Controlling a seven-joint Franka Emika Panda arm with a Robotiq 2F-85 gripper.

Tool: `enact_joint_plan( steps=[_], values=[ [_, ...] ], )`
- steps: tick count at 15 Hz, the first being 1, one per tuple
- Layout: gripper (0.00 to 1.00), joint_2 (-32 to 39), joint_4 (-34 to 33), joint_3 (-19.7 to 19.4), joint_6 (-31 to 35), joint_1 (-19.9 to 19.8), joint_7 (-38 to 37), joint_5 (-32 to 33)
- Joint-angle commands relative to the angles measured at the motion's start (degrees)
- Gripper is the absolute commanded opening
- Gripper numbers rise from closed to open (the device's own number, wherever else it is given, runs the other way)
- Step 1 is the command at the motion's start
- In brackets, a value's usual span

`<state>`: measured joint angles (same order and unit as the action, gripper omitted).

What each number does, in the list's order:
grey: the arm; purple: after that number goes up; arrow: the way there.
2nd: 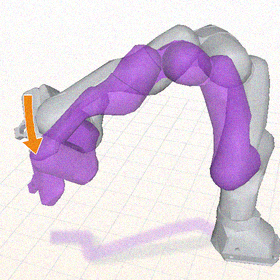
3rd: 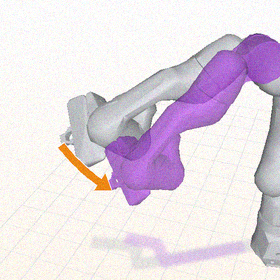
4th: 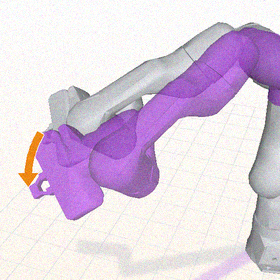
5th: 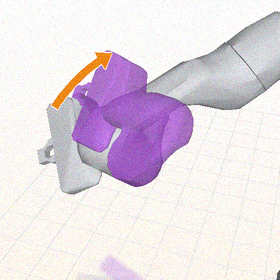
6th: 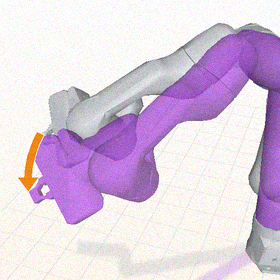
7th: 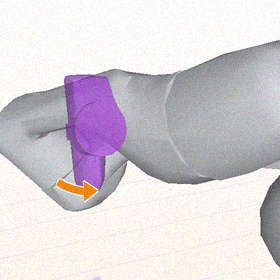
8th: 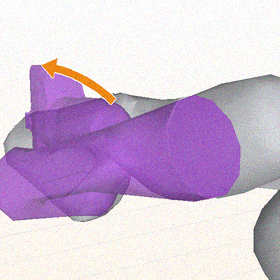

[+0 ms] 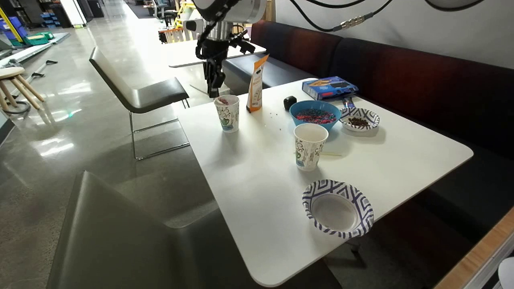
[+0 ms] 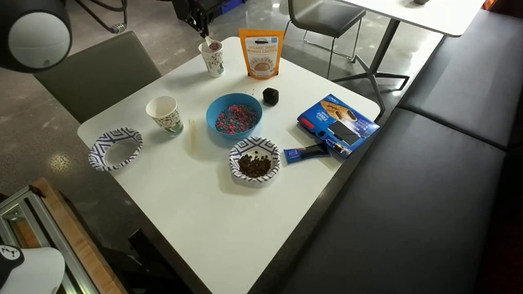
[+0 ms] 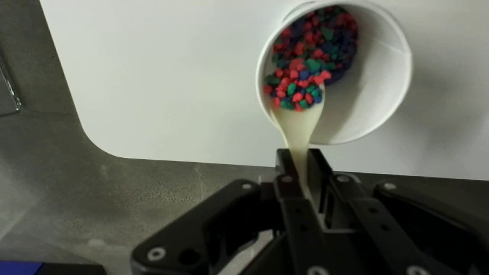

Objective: Use the plastic spoon to put some of the contents of the blue bowl into the paper cup next to the orange packet

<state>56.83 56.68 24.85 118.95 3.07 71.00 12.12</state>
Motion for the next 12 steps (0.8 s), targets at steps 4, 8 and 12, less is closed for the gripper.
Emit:
enact_joint_plan(
  steps=[4, 8, 12],
  values=[
    [0.04, -2.8, 8.9, 7.2, 4.2, -7.4, 7.8, -5.3],
    [0.04, -3.5, 13.5, 12.5, 8.0, -13.1, 13.6, -8.6],
    [0.04, -6.3, 17.6, 10.4, 10.4, -14.4, 22.2, -19.2]
  ],
)
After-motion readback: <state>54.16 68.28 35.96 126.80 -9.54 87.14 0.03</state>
